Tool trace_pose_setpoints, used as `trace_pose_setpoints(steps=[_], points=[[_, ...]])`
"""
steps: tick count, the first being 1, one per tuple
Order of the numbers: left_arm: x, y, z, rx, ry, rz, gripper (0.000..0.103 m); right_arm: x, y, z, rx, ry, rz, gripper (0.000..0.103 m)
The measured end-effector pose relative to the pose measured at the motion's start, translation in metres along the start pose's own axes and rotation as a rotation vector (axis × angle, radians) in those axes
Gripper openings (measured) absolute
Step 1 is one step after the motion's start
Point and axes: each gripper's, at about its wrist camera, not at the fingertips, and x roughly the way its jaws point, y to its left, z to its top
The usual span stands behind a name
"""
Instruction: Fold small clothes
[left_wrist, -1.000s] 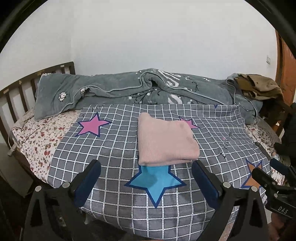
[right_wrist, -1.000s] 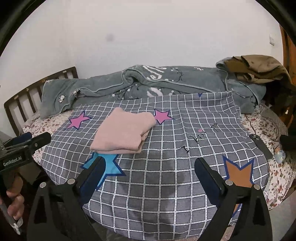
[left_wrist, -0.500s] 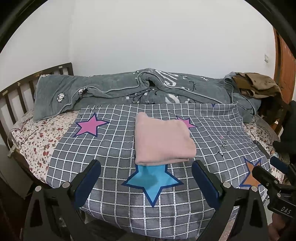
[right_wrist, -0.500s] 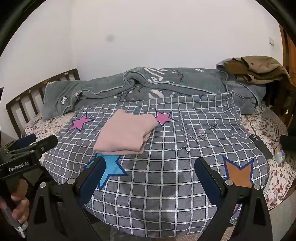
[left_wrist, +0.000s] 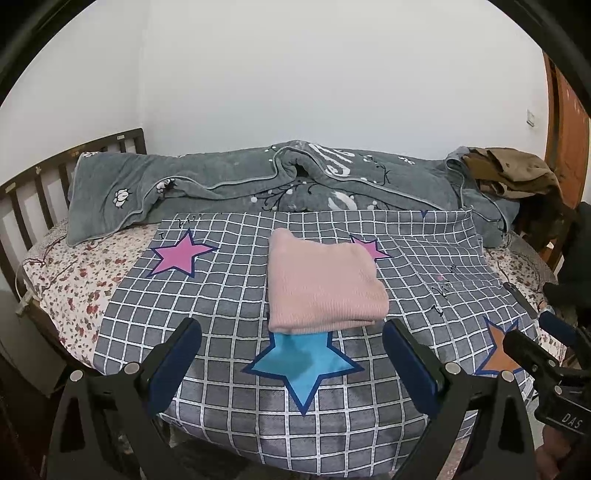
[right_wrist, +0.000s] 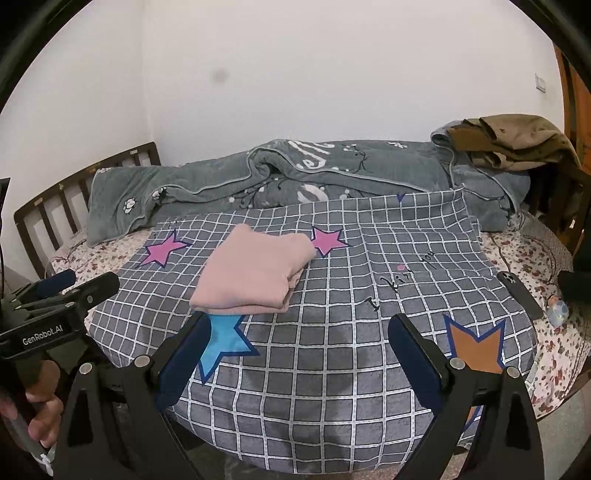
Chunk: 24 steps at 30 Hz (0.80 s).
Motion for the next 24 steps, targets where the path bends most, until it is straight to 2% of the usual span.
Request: trace_pose_setpoints(steps=[24], points=[[-0.0013,0.0003,0.0008,-0.006,0.003,0.006,0.099,-0.0019,0.0032,0.001,0.001,0.0,0.009,0.095]])
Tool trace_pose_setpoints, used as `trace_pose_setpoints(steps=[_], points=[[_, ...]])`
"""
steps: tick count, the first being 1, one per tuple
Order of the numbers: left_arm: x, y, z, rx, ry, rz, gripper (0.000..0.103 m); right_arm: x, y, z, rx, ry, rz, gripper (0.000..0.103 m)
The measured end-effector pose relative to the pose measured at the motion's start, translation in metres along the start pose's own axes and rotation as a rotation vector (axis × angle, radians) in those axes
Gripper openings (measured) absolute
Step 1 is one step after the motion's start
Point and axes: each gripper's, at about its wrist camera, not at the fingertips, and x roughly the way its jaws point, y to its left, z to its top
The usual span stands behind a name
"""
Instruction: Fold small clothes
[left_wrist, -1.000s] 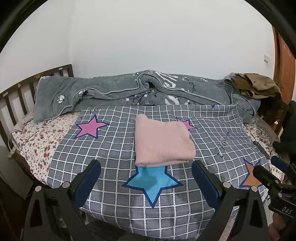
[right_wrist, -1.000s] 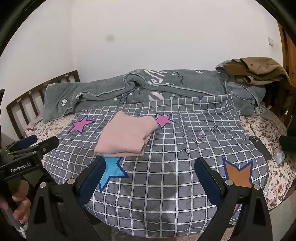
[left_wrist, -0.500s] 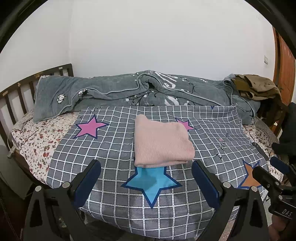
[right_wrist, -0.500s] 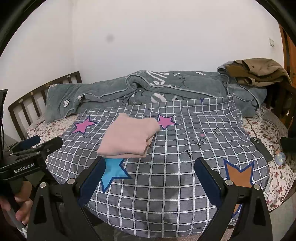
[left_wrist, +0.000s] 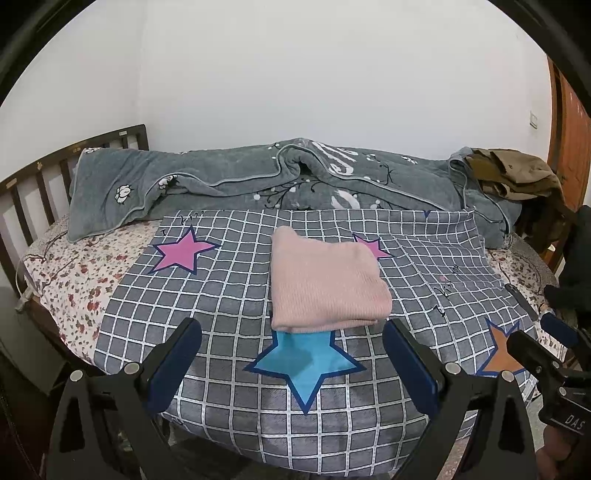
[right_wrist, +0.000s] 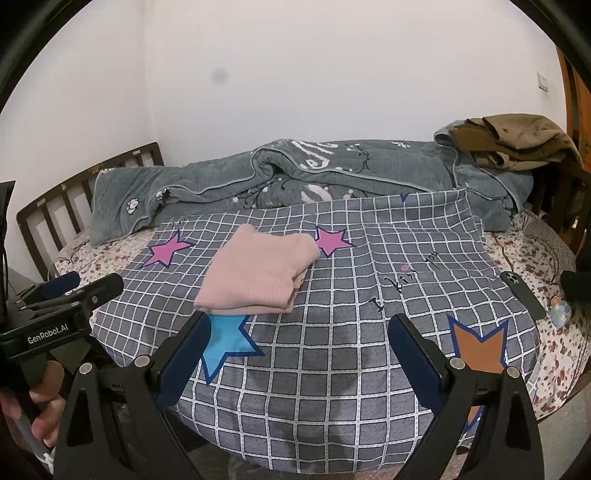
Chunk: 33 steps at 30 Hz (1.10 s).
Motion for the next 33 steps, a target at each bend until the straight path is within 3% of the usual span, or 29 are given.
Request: trace_pose_setpoints(steps=[33], points=[[0.0013,-0.0022,-0.0039,0.002,0.006,-0.005,0.099,-0.0027,-0.0014,-0.0009,0.005,-0.006,0.003,0.095]])
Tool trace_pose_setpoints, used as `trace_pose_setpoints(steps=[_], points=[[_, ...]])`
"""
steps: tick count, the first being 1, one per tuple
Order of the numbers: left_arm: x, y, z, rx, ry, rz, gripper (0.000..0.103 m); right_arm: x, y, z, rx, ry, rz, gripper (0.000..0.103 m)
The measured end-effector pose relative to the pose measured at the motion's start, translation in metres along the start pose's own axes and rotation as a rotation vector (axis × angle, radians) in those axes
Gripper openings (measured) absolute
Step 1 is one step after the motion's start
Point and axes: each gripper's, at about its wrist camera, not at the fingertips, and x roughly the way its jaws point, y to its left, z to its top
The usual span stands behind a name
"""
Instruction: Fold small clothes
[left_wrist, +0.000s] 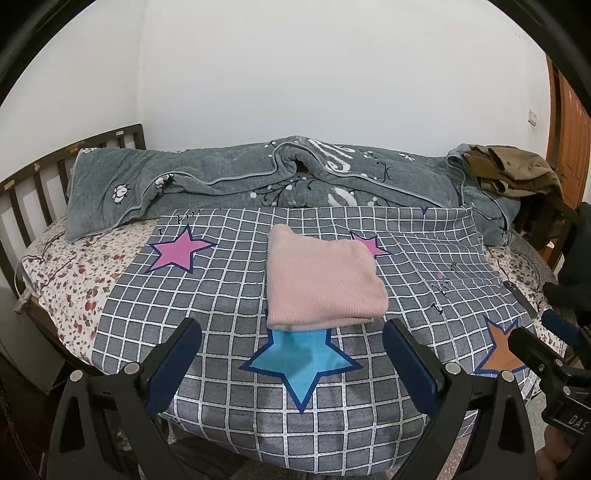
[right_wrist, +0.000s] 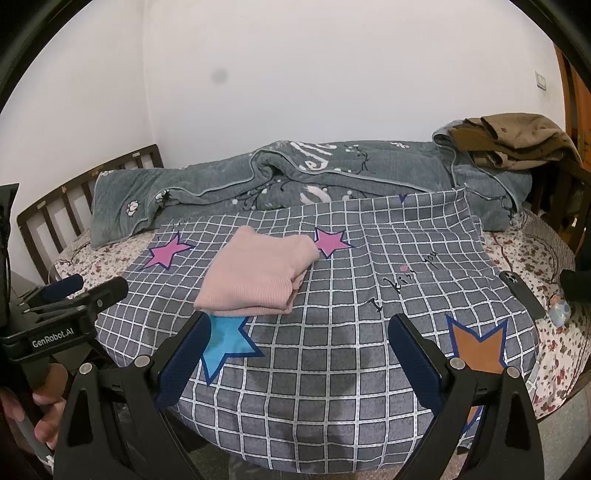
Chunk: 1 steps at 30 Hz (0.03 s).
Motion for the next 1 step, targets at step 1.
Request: trace_pose_setpoints(steps=[1], points=[[0.0003,-0.0007,-0.0012,0.005,0.002,0.0,0.099,0.0002,0.0004,0.0007,-0.002,0.0,0.0,0.095]])
